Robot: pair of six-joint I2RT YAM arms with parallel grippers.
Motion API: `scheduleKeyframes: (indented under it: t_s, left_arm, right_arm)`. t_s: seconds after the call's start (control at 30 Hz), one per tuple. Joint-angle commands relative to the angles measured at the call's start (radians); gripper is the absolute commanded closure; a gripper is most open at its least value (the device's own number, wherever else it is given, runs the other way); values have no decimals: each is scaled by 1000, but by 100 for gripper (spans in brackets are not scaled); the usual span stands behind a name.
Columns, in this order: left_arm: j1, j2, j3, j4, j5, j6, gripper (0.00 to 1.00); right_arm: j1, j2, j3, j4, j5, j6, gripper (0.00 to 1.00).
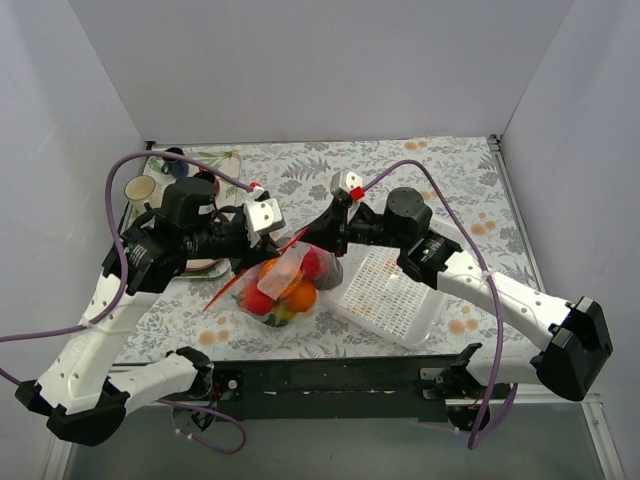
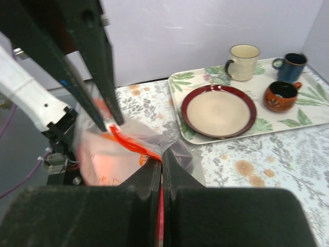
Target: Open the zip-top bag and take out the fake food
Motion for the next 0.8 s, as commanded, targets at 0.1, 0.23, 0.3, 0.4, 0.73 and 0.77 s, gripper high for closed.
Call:
scheduleKeyframes:
  t_s: [0.1,0.23,0.3,0.4,0.73,0.77]
  left_arm:
    - [-4,-66,-35,-62,-139,-6,100]
    - [-6,-92,-58,-36,-228,13,100]
    - [-6,-113,-78,-14,-265,17,100]
    - [-4,-129,-92,-11,-306,20,100]
    - [-6,-216,-227,12,-470,39,100]
    - [-6,-222,-237,19,-487,40,100]
  right_arm:
    - [-79,-23,31,219,155,63,99]
    - [-95,-5,24,244,183,85,99]
    - [-100,9,27,253,197,94,99]
    - [-105,21,30,267,223,105,99]
    - [-204,5,-65,296,460,158,99]
    - [-210,5,-71,296,473,164,99]
